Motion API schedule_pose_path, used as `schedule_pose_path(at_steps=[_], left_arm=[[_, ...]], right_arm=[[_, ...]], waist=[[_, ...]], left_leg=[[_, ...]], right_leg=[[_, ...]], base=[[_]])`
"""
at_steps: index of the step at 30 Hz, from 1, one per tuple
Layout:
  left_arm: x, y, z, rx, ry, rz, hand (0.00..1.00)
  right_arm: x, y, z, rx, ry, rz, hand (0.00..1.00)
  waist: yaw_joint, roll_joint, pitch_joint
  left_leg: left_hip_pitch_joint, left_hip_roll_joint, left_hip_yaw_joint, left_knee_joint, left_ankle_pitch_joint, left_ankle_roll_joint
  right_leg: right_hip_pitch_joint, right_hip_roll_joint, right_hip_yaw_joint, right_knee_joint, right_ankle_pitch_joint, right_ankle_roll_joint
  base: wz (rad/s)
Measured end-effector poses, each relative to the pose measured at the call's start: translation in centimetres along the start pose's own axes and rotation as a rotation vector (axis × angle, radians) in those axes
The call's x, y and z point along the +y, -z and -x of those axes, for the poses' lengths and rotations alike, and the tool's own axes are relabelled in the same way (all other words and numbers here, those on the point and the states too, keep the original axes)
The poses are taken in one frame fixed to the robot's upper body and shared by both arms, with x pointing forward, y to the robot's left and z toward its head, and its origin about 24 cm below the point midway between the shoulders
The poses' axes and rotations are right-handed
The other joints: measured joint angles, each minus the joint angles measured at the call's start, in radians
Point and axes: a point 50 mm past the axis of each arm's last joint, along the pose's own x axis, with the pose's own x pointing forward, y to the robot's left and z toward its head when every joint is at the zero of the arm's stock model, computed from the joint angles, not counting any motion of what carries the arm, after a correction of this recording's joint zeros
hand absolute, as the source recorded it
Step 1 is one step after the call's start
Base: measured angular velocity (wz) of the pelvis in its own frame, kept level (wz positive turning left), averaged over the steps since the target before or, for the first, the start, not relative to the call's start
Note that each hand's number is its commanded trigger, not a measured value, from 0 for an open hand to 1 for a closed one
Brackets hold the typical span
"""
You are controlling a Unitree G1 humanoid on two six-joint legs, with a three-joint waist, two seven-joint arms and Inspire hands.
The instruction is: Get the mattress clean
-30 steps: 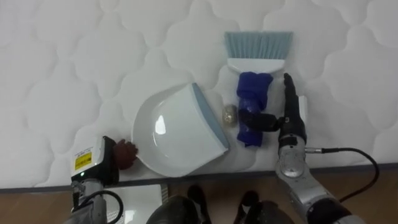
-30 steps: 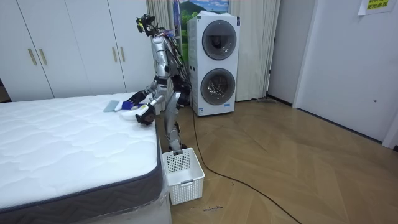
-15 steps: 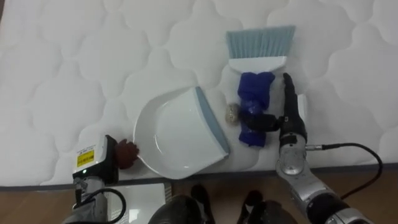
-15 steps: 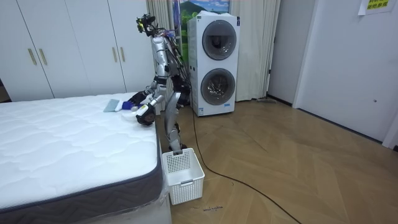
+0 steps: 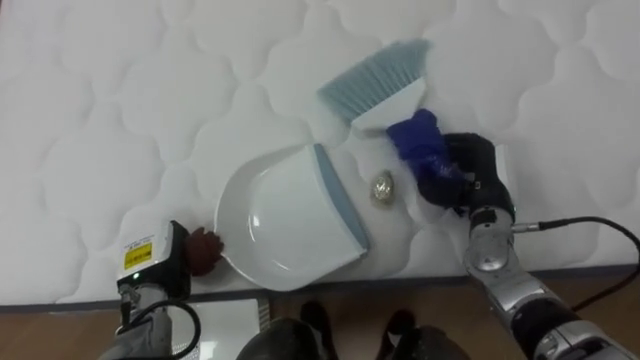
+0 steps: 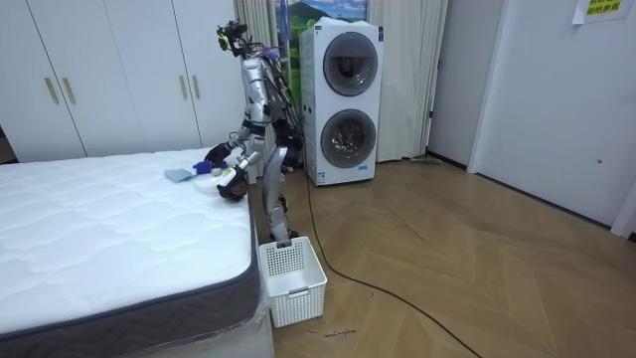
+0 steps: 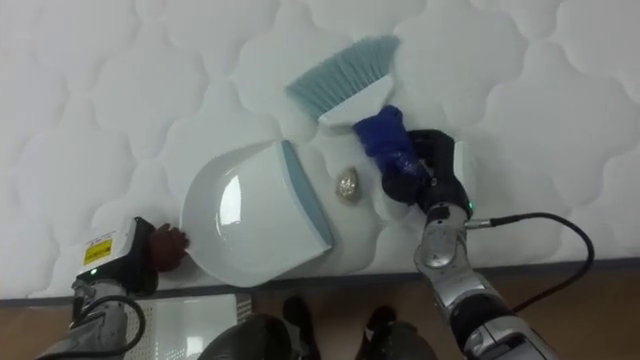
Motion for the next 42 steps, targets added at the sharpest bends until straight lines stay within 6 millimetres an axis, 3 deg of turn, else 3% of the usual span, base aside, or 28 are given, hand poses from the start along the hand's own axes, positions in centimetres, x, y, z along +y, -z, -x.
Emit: schedule_pose_path(at_steps=[10, 20, 23, 30, 33, 35, 39, 42], left_arm=[[0.5, -0.5, -0.5, -0.018, 0.000, -0.009, 1.00], [1.2, -0.3, -1.0, -0.022, -0.006, -0.001, 1.00], [1.6, -0.1, -1.2, -0.038, -0.022, -0.007, 1.00], [2.7, 0.0, -1.6, -0.073, -0.069, -0.030, 1.00], [3.4, 0.7, -1.7, -0.095, -0.083, -0.080, 1.00], [4.1, 0.9, -1.9, -0.113, -0.105, -0.100, 1.00], [4.4, 1.0, -1.9, -0.141, -0.111, -0.148, 1.00], [5.3, 1.8, -2.0, -0.166, -0.132, -0.220, 1.00]], right_arm=[[-1.8, 0.5, -0.6, 0.020, 0.004, 0.028, 1.00], [-3.0, 0.8, -1.0, 0.043, 0.008, 0.006, 1.00], [-3.5, 0.9, -1.1, 0.041, 0.018, 0.019, 1.00], [-4.8, 0.4, -1.7, -0.012, 0.025, 0.137, 1.00], [-5.3, 0.6, -1.7, -0.015, 0.028, 0.195, 1.00], [-6.4, 0.3, -2.1, -0.042, 0.042, 0.281, 1.00], [-10.3, 0.5, -2.5, -0.069, 0.117, 0.507, 1.00], [-12.9, 1.2, -2.3, -0.048, 0.182, 0.671, 1.00]], waist=[[0.013, -0.003, 0.0012], [0.012, -0.032, 0.0072], [0.010, -0.051, 0.0103], [-0.004, -0.072, 0.0079], [-0.005, -0.101, 0.0079], [-0.007, -0.122, 0.0055], [-0.007, -0.131, 0.0047], [-0.009, -0.163, 0.0048]], left_leg=[[-0.005, 0.001, -0.018, 0.014, -0.003, -0.004], [-0.016, -0.002, -0.019, 0.034, -0.009, 0.006], [-0.023, -0.015, -0.020, 0.040, -0.010, 0.010], [-0.065, -0.016, -0.022, 0.080, -0.020, 0.029], [-0.064, -0.017, -0.020, 0.087, -0.022, 0.033], [-0.075, -0.018, -0.017, 0.089, -0.019, 0.038], [-0.077, -0.016, -0.017, 0.104, -0.022, 0.044], [-0.078, -0.009, -0.017, 0.111, -0.021, 0.042]], right_leg=[[0.007, 0.001, -0.009, 0.006, -0.001, -0.001], [-0.002, -0.011, -0.009, 0.033, -0.006, 0.003], [-0.017, -0.033, -0.009, 0.061, -0.017, 0.006], [-0.047, -0.052, -0.017, 0.094, -0.022, 0.014], [-0.048, -0.058, -0.017, 0.107, -0.022, 0.015], [-0.062, -0.062, -0.016, 0.112, -0.022, 0.014], [-0.061, -0.064, -0.013, 0.122, -0.021, 0.015], [-0.063, -0.058, -0.010, 0.124, -0.018, 0.011]], base=[[0.02], [0.02], [0.08], [0.08], [0.00], [0.00], [-0.01], [-0.06]])
